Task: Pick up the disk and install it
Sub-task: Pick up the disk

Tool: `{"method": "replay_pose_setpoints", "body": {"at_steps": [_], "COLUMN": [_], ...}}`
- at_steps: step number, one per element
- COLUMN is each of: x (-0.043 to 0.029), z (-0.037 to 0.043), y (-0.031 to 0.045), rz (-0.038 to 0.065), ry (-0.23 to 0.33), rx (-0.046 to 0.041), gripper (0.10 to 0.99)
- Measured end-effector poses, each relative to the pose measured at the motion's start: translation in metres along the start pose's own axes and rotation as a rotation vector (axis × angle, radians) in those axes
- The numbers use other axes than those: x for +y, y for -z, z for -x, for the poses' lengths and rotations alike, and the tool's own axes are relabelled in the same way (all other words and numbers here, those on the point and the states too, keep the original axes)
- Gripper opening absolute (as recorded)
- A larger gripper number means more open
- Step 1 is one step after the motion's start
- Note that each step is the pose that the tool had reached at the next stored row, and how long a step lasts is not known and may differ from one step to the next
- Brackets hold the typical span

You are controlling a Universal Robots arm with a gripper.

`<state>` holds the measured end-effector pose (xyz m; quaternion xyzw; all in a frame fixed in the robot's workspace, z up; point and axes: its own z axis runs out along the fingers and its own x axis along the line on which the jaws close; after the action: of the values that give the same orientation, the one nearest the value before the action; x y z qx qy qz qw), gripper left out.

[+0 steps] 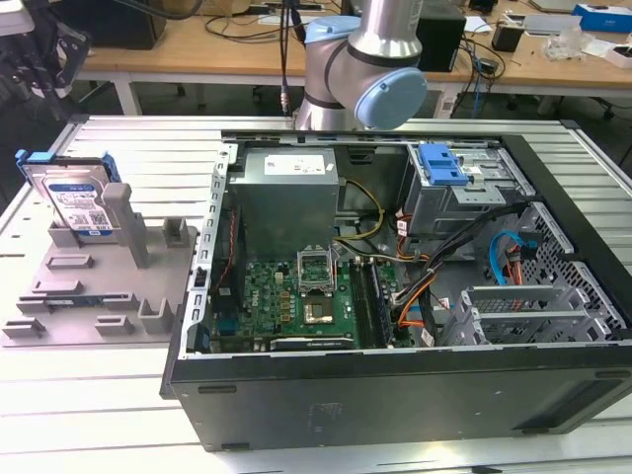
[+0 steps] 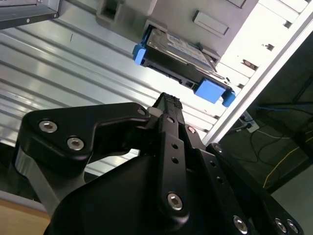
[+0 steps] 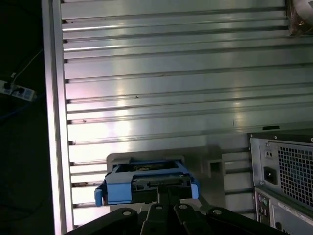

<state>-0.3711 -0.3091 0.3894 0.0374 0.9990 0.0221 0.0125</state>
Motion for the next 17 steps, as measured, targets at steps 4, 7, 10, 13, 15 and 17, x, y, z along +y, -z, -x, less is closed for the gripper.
{"method": "replay_pose_setpoints", "body": {"at_steps": [4,7,10,13,15,17], "x": [0.0029,0.0044,0.0049,0.0049,0.0049,0.0048], "z": [-0.0052,-0.0079,-0.0091,-0.0091,-0.0091,-0.009], "y": [0.0,0.0,0.0,-0.0001,-0.0003,-0.0006], "rz": [0.0,0.0,-0.001,0.0,0.0,-0.002], "ry": [0.0,0.0,0.049,0.134,0.205,0.275], "rx": [0.0,0.0,0.0021,0.0059,0.0091,0.0131], "gripper": [0.106,0.106,0.106,0.106,0.106,0.106]}}
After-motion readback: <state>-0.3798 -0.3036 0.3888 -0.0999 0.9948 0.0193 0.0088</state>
